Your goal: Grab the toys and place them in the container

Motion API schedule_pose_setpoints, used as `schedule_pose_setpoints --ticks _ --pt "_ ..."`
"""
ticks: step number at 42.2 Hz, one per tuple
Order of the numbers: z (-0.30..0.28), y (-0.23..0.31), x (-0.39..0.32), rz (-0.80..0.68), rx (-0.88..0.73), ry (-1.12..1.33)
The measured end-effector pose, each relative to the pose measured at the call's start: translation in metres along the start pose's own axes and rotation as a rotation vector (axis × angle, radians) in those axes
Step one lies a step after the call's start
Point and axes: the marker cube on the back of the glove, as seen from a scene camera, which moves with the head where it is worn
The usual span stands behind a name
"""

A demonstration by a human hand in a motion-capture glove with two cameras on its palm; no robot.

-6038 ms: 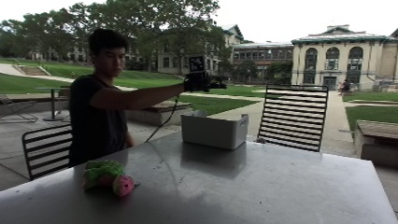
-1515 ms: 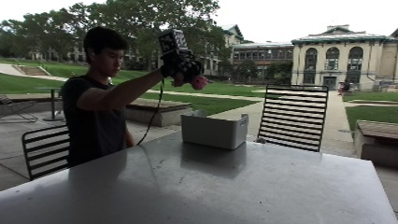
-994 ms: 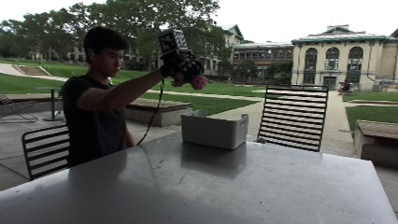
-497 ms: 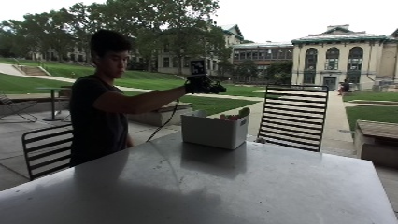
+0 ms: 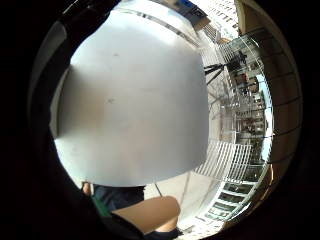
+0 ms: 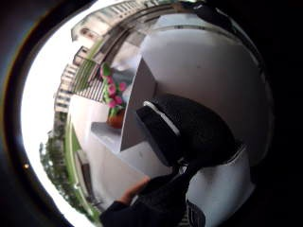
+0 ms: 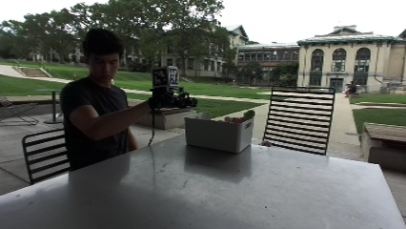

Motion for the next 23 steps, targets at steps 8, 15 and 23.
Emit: schedule_pose_setpoints --ticks 8,15,23 --pt "0.028 0.045 0.006 0.136 -0.037 0.034" --pt "0.041 0.062 0.024 0.17 -0.051 0.019" --pt "0.043 0.073 0.031 0.172 -0.062 0.016"
